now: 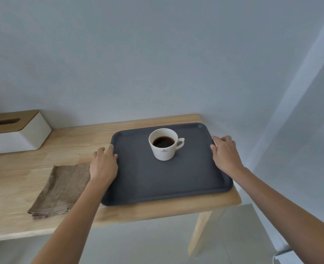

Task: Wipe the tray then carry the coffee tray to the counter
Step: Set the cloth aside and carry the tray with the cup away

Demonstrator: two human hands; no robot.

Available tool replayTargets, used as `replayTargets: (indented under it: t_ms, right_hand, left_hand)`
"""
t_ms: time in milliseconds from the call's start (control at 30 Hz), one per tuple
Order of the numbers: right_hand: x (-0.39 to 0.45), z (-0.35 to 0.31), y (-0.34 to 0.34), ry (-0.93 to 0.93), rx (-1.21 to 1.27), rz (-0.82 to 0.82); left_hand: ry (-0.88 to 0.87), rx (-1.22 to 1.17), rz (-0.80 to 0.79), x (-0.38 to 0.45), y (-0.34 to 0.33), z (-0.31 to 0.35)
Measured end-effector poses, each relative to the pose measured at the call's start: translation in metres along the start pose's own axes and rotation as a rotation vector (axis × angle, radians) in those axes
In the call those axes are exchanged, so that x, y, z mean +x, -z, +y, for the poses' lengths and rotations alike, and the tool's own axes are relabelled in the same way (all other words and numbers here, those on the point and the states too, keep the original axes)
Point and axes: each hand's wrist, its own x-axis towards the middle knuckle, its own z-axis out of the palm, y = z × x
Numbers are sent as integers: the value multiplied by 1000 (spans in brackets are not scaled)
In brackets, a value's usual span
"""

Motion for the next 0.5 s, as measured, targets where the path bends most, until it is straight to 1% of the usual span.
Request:
replayTargets:
  t_ms: [67, 200, 300, 400, 500]
  right_hand:
    - [-2, -1, -3, 28, -10, -13]
    - [-4, -2, -4, 24, -73, -9]
    - [-4, -1, -2, 18, -105, -5]
    - [-8, 7, 7, -19, -85, 11]
    - [-23, 24, 20, -88, -73, 33]
  left_hand:
    - [-48, 73, 13, -1, -7, 0]
    - [-26, -11, 26, -1, -11, 4]
    - [-50, -29, 21, 3, -10, 3]
    - [-103, -54, 18, 8, -11, 11]
    - [-175, -79, -24, 10, -19, 29]
